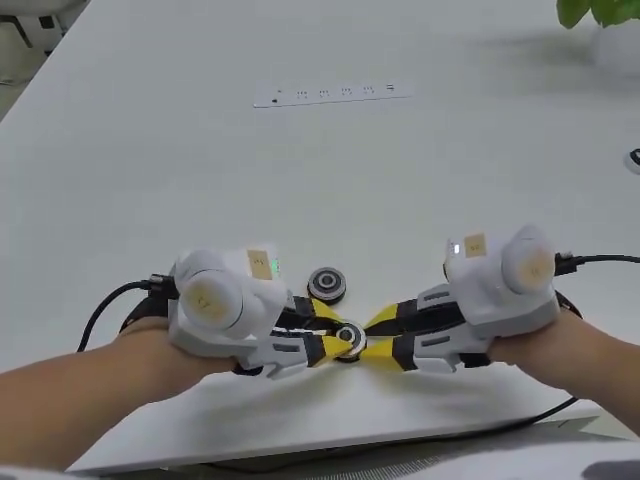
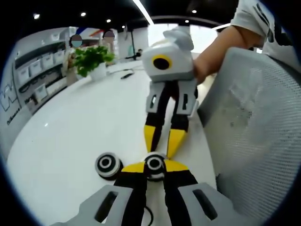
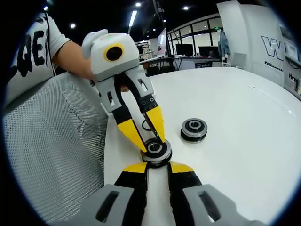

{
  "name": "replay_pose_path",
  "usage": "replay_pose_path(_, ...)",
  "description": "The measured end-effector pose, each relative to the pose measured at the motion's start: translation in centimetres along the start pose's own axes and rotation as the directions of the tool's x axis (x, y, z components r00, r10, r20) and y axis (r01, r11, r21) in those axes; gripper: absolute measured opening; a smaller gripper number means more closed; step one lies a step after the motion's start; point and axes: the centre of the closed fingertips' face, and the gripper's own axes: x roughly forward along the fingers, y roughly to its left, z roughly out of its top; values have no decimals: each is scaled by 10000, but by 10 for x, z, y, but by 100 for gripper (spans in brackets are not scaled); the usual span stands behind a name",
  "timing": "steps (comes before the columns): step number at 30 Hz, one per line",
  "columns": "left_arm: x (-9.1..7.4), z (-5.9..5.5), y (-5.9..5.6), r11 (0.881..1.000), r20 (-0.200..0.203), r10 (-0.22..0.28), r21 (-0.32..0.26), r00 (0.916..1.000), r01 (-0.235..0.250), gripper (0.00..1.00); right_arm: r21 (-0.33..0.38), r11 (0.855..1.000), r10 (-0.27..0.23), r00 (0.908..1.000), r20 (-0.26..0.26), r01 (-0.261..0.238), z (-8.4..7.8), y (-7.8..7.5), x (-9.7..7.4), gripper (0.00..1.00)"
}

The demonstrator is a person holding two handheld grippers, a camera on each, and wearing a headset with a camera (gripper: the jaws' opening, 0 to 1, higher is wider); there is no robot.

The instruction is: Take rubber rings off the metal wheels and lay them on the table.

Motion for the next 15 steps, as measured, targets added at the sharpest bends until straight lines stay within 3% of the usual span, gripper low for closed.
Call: replay_pose_path(15,1,-2,1,10000,30,37,-3,10000,-37,13,324,9994,107,9999,-16,-107,-1,-1,-2,7)
